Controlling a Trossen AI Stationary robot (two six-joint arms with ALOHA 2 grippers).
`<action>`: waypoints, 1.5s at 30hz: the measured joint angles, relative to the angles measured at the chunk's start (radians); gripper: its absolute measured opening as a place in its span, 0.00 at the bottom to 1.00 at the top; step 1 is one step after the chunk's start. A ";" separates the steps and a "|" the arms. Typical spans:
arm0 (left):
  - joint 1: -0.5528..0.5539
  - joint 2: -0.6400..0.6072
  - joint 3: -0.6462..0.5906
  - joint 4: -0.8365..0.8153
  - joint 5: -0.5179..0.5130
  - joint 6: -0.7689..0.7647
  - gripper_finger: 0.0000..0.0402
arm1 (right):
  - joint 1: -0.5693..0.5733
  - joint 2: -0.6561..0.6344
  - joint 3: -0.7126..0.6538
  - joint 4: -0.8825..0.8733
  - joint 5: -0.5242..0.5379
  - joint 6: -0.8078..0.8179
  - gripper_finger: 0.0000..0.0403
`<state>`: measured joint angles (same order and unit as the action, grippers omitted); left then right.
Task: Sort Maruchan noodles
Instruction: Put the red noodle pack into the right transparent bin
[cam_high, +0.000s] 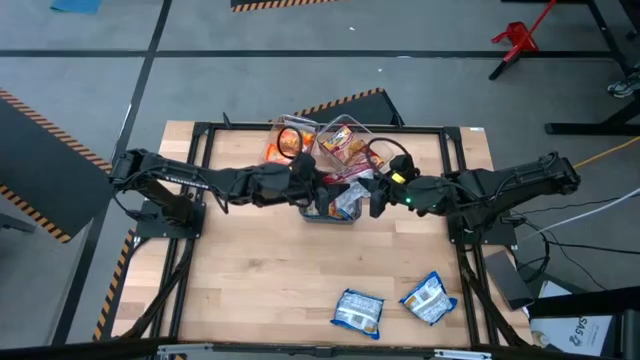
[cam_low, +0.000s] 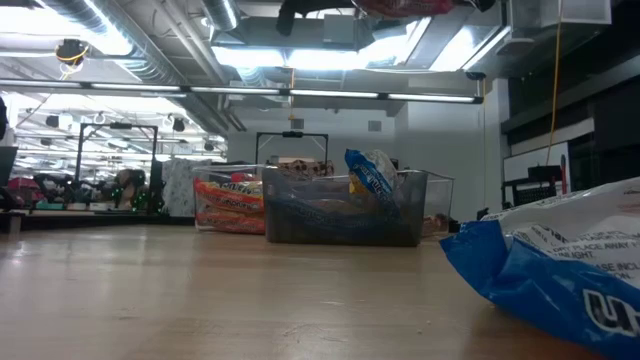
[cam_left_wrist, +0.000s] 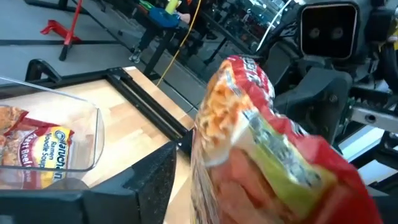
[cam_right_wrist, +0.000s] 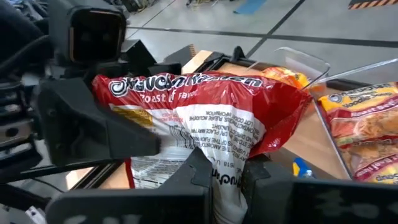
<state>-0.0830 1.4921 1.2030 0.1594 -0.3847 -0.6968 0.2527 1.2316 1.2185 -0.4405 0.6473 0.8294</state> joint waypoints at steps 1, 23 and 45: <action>0.000 0.000 0.000 -0.005 0.000 0.000 0.57 | 0.000 0.000 0.000 -0.002 0.006 0.000 0.04; 0.009 0.000 0.000 -0.010 -0.106 0.221 0.18 | 0.002 -0.058 0.000 -0.026 -0.069 -0.195 0.60; 0.164 0.269 0.141 0.042 -0.303 1.240 0.17 | 0.003 -0.224 0.000 -0.410 -0.028 -0.095 0.57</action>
<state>0.0813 1.7609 1.3444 0.2012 -0.6877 0.5433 0.2554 1.0073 1.2186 -0.8505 0.6193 0.7345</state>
